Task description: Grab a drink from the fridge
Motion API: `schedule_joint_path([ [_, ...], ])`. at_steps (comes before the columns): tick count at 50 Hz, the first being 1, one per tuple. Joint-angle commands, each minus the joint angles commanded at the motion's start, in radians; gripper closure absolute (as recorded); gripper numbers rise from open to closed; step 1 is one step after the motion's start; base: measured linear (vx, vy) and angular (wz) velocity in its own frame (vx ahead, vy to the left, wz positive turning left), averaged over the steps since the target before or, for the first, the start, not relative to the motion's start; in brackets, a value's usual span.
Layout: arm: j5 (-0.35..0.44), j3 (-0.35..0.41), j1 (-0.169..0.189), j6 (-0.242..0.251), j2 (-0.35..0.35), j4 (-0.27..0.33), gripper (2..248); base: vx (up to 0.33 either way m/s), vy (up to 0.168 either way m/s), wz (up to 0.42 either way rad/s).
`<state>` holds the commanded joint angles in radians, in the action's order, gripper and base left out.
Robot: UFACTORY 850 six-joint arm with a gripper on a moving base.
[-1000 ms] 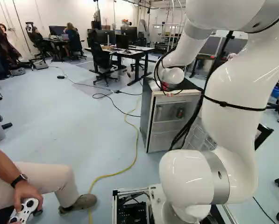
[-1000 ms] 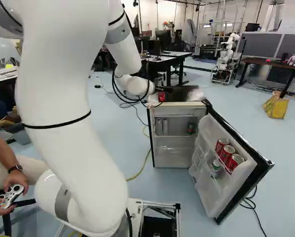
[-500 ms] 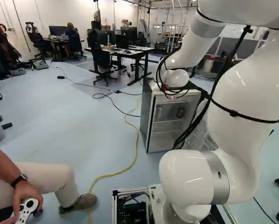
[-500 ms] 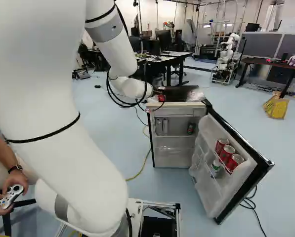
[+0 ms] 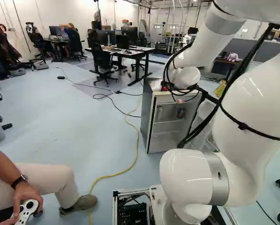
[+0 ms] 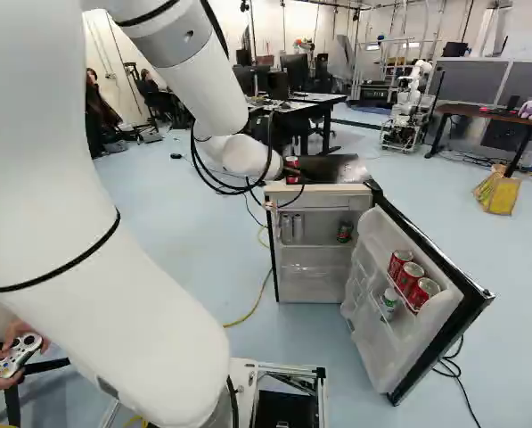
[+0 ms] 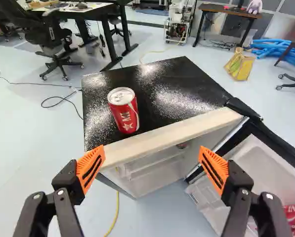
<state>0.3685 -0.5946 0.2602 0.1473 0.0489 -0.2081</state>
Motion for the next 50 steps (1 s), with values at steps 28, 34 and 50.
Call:
schedule_joint_path([
  [28, -0.171, 0.000, 0.103, 0.000, 0.072, 0.000, 3, 0.000, 0.000, 0.000],
  [34, -0.206, -0.002, 0.126, 0.000, 0.085, 0.000, 3, 0.000, 0.000, 0.000],
  [50, -0.293, -0.011, 0.187, 0.000, 0.112, 0.000, 3, 0.000, 0.000, 0.000],
])
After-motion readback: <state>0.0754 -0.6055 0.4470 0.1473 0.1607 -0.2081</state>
